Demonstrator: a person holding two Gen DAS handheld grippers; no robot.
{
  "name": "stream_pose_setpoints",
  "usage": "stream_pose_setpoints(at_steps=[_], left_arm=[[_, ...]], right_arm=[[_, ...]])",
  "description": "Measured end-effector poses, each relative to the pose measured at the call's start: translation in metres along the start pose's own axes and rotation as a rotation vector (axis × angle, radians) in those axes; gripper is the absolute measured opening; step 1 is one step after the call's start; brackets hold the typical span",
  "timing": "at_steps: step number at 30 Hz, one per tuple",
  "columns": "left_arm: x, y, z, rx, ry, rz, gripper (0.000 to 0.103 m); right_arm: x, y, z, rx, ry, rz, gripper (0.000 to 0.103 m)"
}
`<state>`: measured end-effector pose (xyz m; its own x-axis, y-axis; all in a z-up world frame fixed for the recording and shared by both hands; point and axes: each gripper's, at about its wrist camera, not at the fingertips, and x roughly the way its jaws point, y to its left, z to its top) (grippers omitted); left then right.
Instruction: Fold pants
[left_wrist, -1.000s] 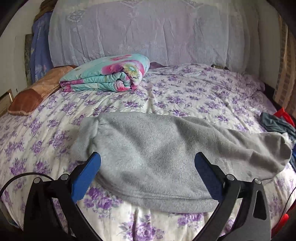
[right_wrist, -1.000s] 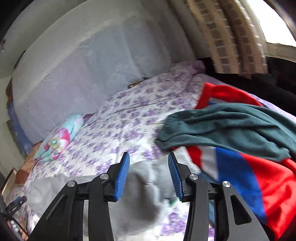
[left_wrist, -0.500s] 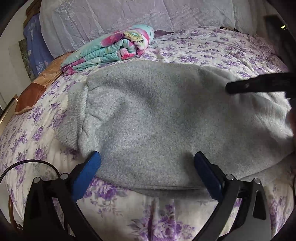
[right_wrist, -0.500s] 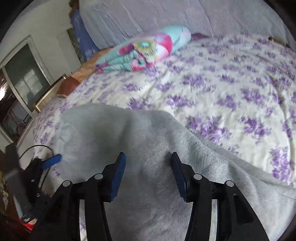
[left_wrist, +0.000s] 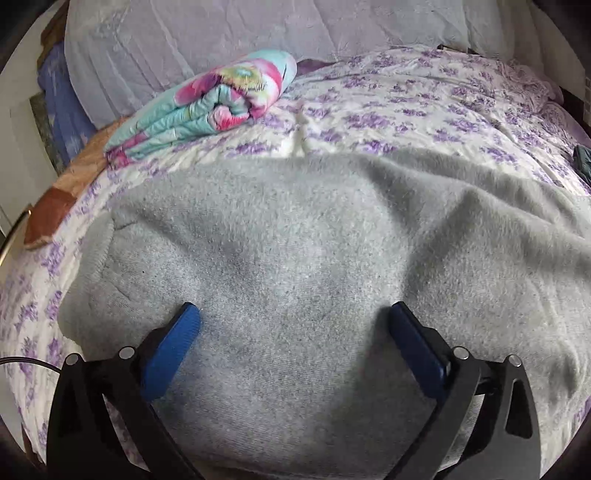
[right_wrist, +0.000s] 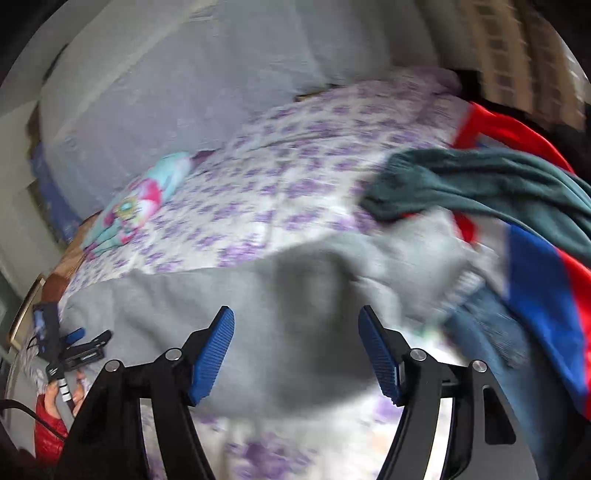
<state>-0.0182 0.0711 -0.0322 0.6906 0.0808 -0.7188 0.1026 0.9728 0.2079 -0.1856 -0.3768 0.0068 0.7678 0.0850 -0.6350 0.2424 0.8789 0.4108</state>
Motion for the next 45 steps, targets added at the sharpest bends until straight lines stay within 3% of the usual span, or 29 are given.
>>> stream_pose_setpoints(at_steps=[3, 6, 8, 10, 11, 12, 13, 14, 19, 22, 26, 30, 33, 36, 37, 38, 39, 40, 42, 45], left_arm=[[-0.006, 0.008, -0.005, -0.034, 0.0, -0.027, 0.099], [-0.04, 0.027, -0.011, -0.083, -0.067, -0.079, 0.099], [-0.06, 0.042, -0.017, -0.101, -0.108, -0.047, 0.099], [-0.068, 0.059, -0.023, -0.129, -0.097, -0.031, 0.099], [-0.066, 0.067, -0.024, -0.15, -0.077, -0.04, 0.099], [-0.064, 0.074, -0.026, -0.176, -0.051, -0.049, 0.099], [-0.061, 0.08, -0.028, -0.201, -0.032, -0.053, 0.098], [-0.059, 0.083, -0.031, -0.219, -0.02, -0.049, 0.098], [-0.059, 0.074, -0.036, -0.192, -0.025, 0.028, 0.099], [-0.056, 0.073, -0.039, -0.199, -0.025, 0.019, 0.099], [-0.045, 0.081, -0.048, -0.266, 0.011, -0.035, 0.098], [-0.043, 0.09, -0.056, -0.308, 0.022, -0.094, 0.098], [-0.045, 0.093, -0.059, -0.305, 0.021, -0.109, 0.099], [-0.049, 0.095, -0.061, -0.305, 0.016, -0.117, 0.098], [-0.05, 0.095, -0.061, -0.309, 0.015, -0.123, 0.098], [-0.051, 0.096, -0.062, -0.314, 0.015, -0.129, 0.098], [-0.052, 0.098, -0.062, -0.318, 0.016, -0.136, 0.098], [-0.054, 0.099, -0.063, -0.321, 0.017, -0.137, 0.098], [-0.056, 0.102, -0.065, -0.317, 0.022, -0.118, 0.098], [-0.053, 0.108, -0.07, -0.314, 0.046, -0.093, 0.098]], right_arm=[[0.0, -0.04, 0.0, 0.136, 0.002, -0.018, 0.071], [0.016, -0.06, 0.0, 0.24, 0.044, 0.065, 0.071], [0.026, -0.06, 0.001, 0.222, 0.05, 0.073, 0.071], [0.035, -0.058, 0.004, 0.217, 0.03, 0.082, 0.07], [0.037, -0.057, 0.005, 0.222, 0.014, 0.088, 0.064], [0.039, -0.053, 0.006, 0.218, -0.002, 0.108, 0.036], [0.041, -0.048, 0.007, 0.218, -0.019, 0.113, 0.027], [0.038, -0.04, 0.008, 0.202, -0.052, 0.102, 0.027], [0.008, 0.051, 0.016, -0.12, -0.198, 0.023, 0.025], [0.002, 0.119, 0.011, -0.336, -0.235, 0.022, 0.025], [0.029, 0.198, -0.015, -0.617, -0.198, -0.002, 0.025], [0.076, 0.251, -0.057, -0.817, -0.077, -0.016, 0.024], [0.099, 0.273, -0.089, -0.974, -0.064, -0.104, 0.024], [0.1, 0.277, -0.103, -1.032, -0.072, -0.131, 0.024], [0.098, 0.276, -0.105, -1.035, -0.063, -0.123, 0.025], [0.097, 0.277, -0.107, -1.053, -0.039, -0.104, 0.035], [0.096, 0.279, -0.111, -1.087, -0.001, -0.063, 0.054], [0.089, 0.28, -0.116, -1.127, 0.005, -0.043, 0.057], [0.072, 0.281, -0.121, -1.172, -0.004, -0.01, 0.055], [0.039, 0.273, -0.093, -1.04, -0.02, 0.106, 0.055]])
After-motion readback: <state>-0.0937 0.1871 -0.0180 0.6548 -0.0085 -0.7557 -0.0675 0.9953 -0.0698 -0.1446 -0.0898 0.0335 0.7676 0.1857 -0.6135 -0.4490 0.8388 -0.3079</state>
